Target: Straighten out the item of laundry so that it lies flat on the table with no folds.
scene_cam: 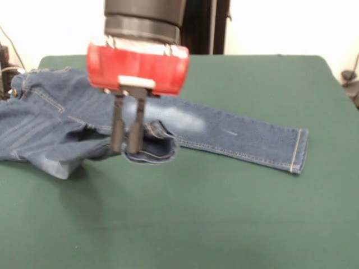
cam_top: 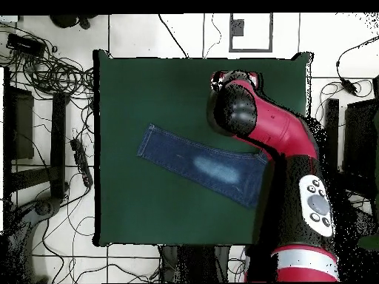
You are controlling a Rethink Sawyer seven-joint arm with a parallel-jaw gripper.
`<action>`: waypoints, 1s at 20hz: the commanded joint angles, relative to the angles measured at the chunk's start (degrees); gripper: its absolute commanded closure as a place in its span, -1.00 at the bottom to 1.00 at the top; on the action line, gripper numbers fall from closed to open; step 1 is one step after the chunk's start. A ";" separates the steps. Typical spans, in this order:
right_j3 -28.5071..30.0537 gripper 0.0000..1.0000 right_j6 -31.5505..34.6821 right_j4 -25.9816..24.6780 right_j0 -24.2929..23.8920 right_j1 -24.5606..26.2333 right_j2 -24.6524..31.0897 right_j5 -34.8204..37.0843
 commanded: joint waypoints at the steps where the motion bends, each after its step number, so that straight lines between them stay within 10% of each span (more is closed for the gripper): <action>1: 10.55 1.00 9.70 -4.06 0.76 -0.93 12.04 -5.82; 11: 13.17 1.00 14.19 -15.87 -4.51 -1.26 19.97 -23.21; 20: 11.26 1.00 14.77 -15.40 -1.38 -0.74 15.46 -26.28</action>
